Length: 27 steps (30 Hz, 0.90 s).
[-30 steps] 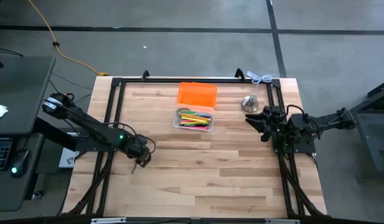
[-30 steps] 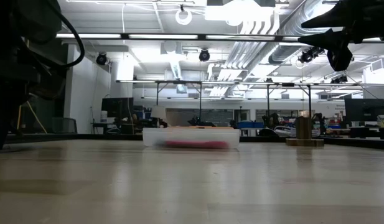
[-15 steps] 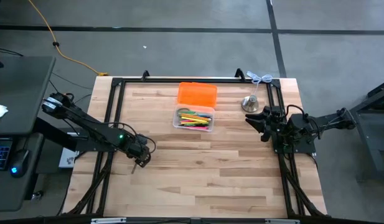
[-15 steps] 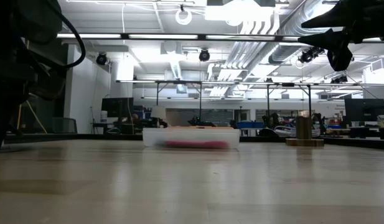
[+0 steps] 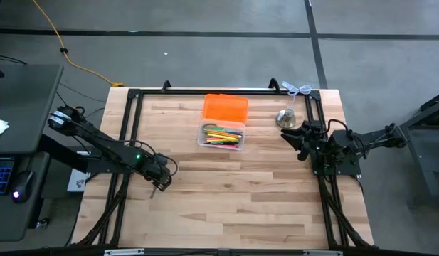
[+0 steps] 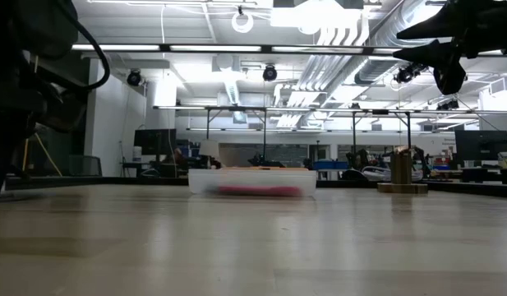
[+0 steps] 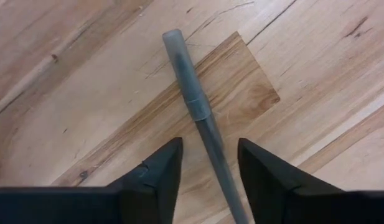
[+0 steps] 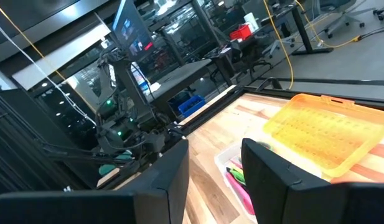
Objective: Pick & place school supplies into a supply box
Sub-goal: Put the gray pen into the transparent supply box
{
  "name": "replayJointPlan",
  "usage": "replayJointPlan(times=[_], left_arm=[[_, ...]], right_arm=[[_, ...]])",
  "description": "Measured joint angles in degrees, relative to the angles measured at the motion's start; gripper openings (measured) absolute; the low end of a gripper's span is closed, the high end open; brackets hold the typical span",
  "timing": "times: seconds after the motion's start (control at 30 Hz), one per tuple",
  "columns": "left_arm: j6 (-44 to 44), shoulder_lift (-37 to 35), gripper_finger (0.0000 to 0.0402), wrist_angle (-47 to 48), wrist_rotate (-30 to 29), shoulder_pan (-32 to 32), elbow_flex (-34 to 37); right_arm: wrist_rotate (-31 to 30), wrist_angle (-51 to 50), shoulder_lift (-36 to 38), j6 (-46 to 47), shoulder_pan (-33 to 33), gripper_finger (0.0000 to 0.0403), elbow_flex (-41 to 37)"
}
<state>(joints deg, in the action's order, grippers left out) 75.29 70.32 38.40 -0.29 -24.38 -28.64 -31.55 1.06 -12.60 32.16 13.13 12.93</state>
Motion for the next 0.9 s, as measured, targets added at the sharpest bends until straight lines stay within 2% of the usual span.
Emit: replayJointPlan(times=[0.63, 0.77, 0.9], left_arm=[[1.4, 0.0, 0.0038, 1.8, -1.6, 0.0, 0.0], [1.6, 0.0, 0.0030, 1.8, -1.6, 0.0, 0.0], [1.7, 0.0, 0.0040, 2.0, -1.6, 0.0, -0.1]], right_arm=[[0.4, 0.5, 0.0, 1.1, 0.0, 0.0124, 0.0], [0.4, 0.5, 0.0, 1.5, 0.0, 0.0124, 0.0], [0.4, 0.5, 0.0, 1.5, 0.0, 0.0124, 0.0]])
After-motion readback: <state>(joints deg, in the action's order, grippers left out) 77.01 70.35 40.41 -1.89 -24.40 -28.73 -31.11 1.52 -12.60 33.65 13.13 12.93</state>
